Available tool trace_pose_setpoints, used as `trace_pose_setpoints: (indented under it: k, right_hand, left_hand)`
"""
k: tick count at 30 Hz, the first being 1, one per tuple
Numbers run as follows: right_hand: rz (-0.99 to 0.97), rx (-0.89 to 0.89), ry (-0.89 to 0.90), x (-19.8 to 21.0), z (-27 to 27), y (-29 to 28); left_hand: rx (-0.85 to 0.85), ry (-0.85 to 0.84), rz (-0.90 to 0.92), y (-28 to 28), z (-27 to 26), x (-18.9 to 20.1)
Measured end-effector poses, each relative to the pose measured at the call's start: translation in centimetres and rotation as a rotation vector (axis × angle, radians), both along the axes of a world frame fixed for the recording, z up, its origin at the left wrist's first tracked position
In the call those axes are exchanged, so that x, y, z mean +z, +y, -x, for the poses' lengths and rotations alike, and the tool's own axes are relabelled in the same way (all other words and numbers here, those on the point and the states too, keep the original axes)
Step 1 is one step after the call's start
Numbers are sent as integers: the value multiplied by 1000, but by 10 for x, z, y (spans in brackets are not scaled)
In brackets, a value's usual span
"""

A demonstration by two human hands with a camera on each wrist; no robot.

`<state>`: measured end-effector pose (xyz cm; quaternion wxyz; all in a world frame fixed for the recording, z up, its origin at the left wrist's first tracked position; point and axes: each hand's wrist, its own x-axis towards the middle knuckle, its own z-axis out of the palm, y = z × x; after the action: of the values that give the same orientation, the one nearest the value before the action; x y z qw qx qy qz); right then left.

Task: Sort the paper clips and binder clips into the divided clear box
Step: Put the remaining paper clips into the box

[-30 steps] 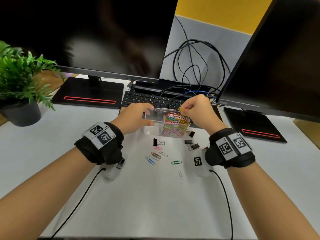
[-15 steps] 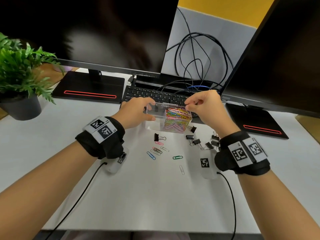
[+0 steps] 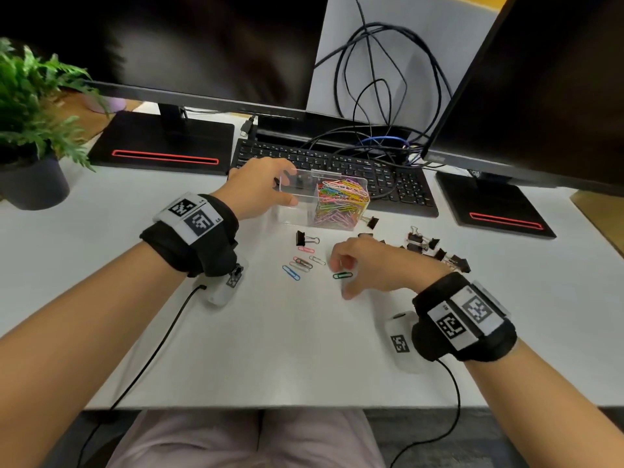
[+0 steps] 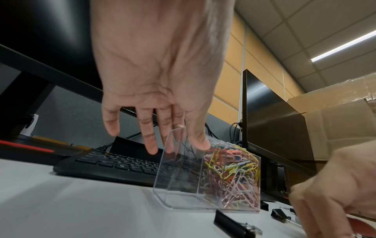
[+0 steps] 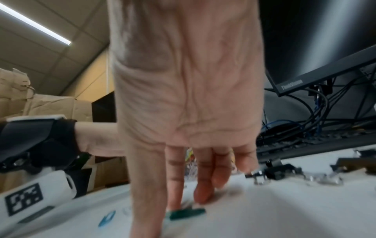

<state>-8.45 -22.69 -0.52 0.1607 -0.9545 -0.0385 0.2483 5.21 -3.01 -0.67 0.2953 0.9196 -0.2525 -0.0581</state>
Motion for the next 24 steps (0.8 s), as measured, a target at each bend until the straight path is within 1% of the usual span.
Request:
trace_pose_setpoints:
  k: [4,13,17,19,24]
  right_hand:
    - [-94,-30,-115,-5,-14,1]
    - [-96,62,-306,-6,-28,28]
    - [48,26,-273,-5,-33,38]
    - [103,39,-261,-5,-32,43]
    - [69,66,-222,-7,-34,51]
  left_hand:
    - [1,0,-9,0,1,1]
    - [2,-1,-19,0,2,3]
    - [-1,-5,-15,0,3,3]
    - [2,-6,-13,-1,3,3]
    - [-2,-2,-19,-1,3,3]
